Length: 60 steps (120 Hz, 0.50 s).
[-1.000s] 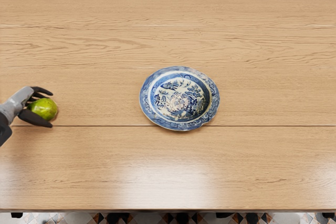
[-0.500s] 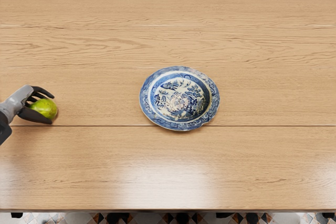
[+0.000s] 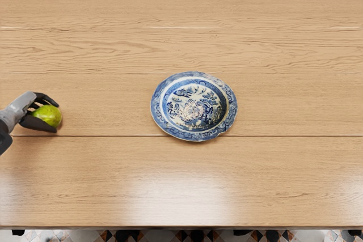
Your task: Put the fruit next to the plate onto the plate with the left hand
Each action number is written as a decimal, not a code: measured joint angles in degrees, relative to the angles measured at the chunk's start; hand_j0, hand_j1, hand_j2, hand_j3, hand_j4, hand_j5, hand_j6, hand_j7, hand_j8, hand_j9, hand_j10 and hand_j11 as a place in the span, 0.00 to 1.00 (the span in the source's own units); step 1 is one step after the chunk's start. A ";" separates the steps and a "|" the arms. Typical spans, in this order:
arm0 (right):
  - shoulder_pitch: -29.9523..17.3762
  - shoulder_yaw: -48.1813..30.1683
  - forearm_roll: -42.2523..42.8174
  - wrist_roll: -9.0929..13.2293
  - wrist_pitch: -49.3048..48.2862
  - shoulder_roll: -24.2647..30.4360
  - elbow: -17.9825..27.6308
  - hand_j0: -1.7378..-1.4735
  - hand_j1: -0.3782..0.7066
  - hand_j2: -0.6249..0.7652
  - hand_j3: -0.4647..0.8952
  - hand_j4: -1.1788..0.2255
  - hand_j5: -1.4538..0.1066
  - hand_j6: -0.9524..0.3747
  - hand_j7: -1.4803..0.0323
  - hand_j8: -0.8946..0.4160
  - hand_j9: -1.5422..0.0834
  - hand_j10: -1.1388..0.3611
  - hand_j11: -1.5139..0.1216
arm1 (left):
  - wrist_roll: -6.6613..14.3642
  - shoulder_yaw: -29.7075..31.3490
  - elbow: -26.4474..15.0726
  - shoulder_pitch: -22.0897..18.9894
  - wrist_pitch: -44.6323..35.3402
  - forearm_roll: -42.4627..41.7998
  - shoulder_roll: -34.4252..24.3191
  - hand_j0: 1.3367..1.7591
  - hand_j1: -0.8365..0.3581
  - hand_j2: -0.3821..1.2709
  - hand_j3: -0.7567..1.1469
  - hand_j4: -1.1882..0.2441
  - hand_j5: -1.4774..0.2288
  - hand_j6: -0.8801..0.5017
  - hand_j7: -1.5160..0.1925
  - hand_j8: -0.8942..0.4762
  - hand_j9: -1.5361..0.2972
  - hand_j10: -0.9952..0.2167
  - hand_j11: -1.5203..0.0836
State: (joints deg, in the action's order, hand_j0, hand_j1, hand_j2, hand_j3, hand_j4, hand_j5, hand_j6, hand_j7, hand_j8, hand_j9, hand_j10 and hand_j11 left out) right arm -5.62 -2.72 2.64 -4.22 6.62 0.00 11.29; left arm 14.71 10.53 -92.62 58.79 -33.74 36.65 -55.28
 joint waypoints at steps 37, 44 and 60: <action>0.00 0.00 0.00 0.00 0.00 0.00 -0.02 0.30 0.05 0.45 0.34 0.83 0.92 0.70 0.96 0.67 0.93 0.75 0.91 | -0.05 -0.60 -0.34 3.25 0.14 -0.12 0.47 0.74 0.45 0.41 0.40 0.50 0.35 0.42 0.40 0.42 0.38 0.39 0.42; 0.00 0.00 0.00 0.00 -0.01 0.00 -0.02 0.30 0.05 0.45 0.34 0.83 0.92 0.70 0.96 0.67 0.93 0.75 0.91 | -0.06 -0.62 -0.30 3.68 0.16 -0.16 1.11 0.75 0.46 0.41 0.40 0.49 0.35 0.42 0.40 0.42 0.38 0.38 0.42; 0.00 0.00 0.00 0.00 -0.01 0.00 -0.01 0.30 0.05 0.45 0.34 0.83 0.92 0.70 0.96 0.67 0.93 0.75 0.91 | -0.12 -0.65 -0.24 6.06 0.17 -0.13 3.35 0.75 0.44 0.44 0.40 0.50 0.35 0.43 0.39 0.42 0.38 0.39 0.42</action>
State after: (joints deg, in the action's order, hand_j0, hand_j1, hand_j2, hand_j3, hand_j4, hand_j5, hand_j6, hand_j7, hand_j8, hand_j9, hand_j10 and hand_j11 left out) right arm -5.62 -2.72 2.64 -4.22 6.62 0.00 11.28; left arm 14.58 9.88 -92.86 64.86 -33.57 36.51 -51.93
